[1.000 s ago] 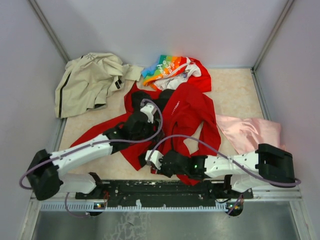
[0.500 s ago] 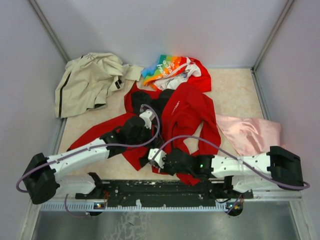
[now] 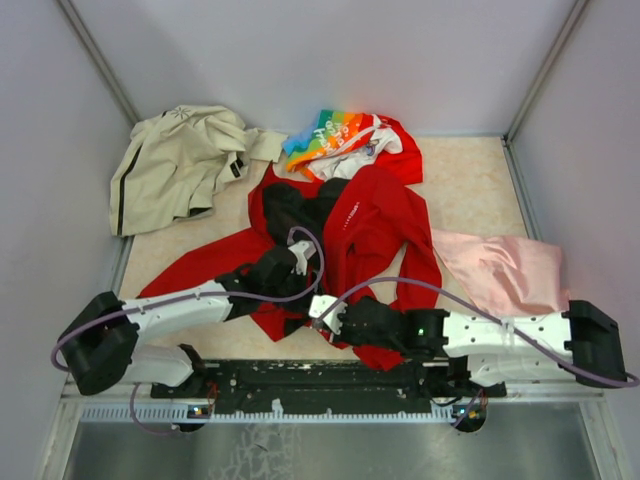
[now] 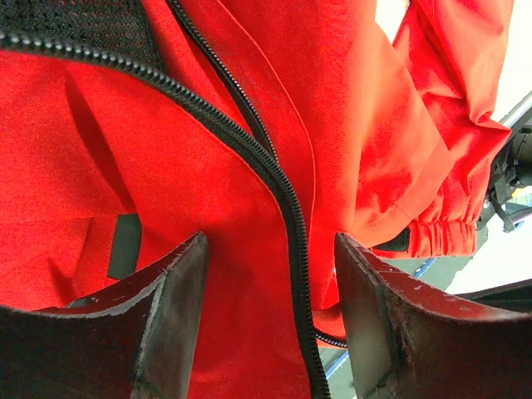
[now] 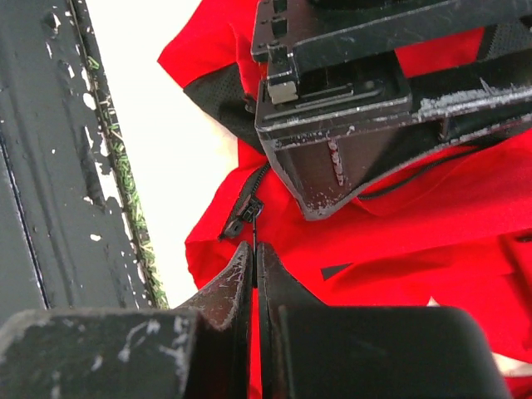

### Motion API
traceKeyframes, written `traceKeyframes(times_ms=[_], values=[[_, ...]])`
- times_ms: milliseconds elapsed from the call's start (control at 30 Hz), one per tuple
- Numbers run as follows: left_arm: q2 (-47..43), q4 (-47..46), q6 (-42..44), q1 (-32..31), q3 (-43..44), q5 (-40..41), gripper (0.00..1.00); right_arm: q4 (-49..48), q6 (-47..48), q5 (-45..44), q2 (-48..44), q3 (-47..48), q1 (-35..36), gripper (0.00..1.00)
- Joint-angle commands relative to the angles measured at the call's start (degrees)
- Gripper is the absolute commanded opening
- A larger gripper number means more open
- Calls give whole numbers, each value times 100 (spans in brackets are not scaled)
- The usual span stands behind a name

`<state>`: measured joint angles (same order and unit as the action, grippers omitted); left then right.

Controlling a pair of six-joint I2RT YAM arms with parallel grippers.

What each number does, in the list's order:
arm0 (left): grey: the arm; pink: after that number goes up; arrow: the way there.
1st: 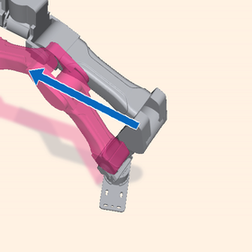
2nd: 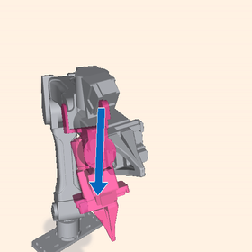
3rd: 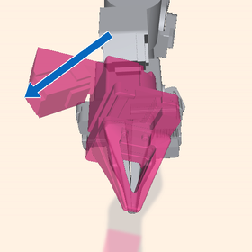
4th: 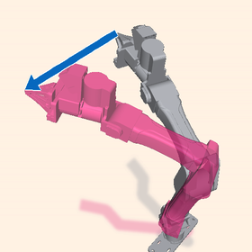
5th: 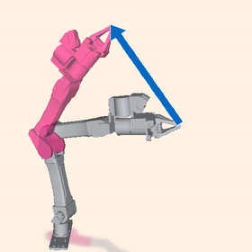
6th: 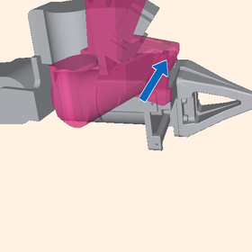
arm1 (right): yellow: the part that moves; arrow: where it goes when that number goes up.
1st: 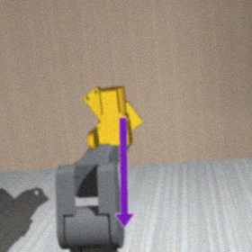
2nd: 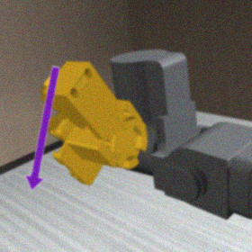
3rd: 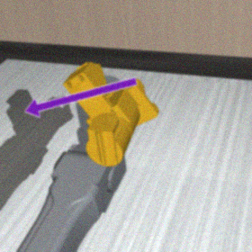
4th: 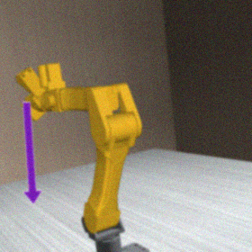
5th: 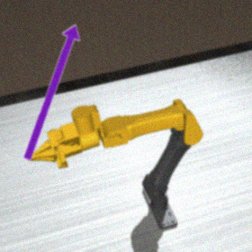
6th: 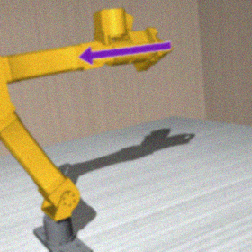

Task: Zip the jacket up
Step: Adjust the jacket at the center of the board.

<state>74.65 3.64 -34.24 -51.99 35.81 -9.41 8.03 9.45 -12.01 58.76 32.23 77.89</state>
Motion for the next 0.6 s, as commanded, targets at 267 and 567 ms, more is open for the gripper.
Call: traceKeyframes(times_ms=[267,567], values=[[-1417,690,-33,-29,155,680,69,420,160,-458,-856,207,51,0],[-1984,530,-156,-26,85,756,65,783,166,-665,-1157,542,151,0]])
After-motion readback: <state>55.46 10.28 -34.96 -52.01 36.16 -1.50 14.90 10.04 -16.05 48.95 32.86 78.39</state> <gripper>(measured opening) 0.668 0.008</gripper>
